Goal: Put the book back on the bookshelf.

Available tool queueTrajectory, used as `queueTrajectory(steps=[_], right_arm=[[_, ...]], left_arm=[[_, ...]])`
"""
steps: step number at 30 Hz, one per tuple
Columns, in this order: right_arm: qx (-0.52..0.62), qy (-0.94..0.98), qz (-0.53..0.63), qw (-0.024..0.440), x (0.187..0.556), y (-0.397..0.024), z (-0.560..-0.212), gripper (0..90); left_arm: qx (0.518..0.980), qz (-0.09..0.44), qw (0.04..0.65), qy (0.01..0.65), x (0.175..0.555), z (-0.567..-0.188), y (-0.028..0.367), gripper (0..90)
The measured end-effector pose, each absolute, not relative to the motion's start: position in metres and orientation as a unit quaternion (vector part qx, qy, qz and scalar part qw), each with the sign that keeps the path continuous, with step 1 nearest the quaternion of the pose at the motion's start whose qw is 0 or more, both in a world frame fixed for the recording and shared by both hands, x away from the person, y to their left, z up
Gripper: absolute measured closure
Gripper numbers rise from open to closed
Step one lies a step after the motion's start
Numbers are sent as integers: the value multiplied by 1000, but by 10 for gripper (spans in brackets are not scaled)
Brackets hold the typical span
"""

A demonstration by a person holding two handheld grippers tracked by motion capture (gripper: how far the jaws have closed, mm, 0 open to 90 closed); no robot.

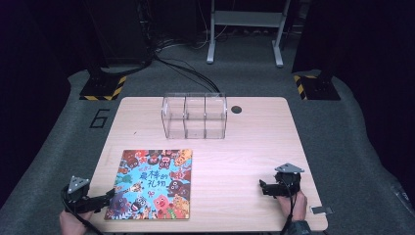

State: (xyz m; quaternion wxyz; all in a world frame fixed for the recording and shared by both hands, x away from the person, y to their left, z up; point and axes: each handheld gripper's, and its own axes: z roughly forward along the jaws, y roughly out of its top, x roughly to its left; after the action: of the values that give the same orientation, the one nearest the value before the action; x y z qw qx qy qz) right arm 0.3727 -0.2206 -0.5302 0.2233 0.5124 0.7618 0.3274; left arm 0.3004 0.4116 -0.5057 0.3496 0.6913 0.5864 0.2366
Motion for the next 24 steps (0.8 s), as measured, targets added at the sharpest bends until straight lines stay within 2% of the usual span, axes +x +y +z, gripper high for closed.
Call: queueTrajectory(steps=[14, 18, 24], right_arm=[[507, 770, 322, 215, 373, -222, -529, 2], [506, 771, 322, 214, 373, -223, -529, 3], [504, 770, 325, 218, 372, -222, -530, 15]], left_arm=[[714, 204, 355, 567, 314, -520, 393, 1], [732, 192, 340, 559, 322, -524, 381, 3], [734, 183, 347, 554, 325, -524, 375, 77]])
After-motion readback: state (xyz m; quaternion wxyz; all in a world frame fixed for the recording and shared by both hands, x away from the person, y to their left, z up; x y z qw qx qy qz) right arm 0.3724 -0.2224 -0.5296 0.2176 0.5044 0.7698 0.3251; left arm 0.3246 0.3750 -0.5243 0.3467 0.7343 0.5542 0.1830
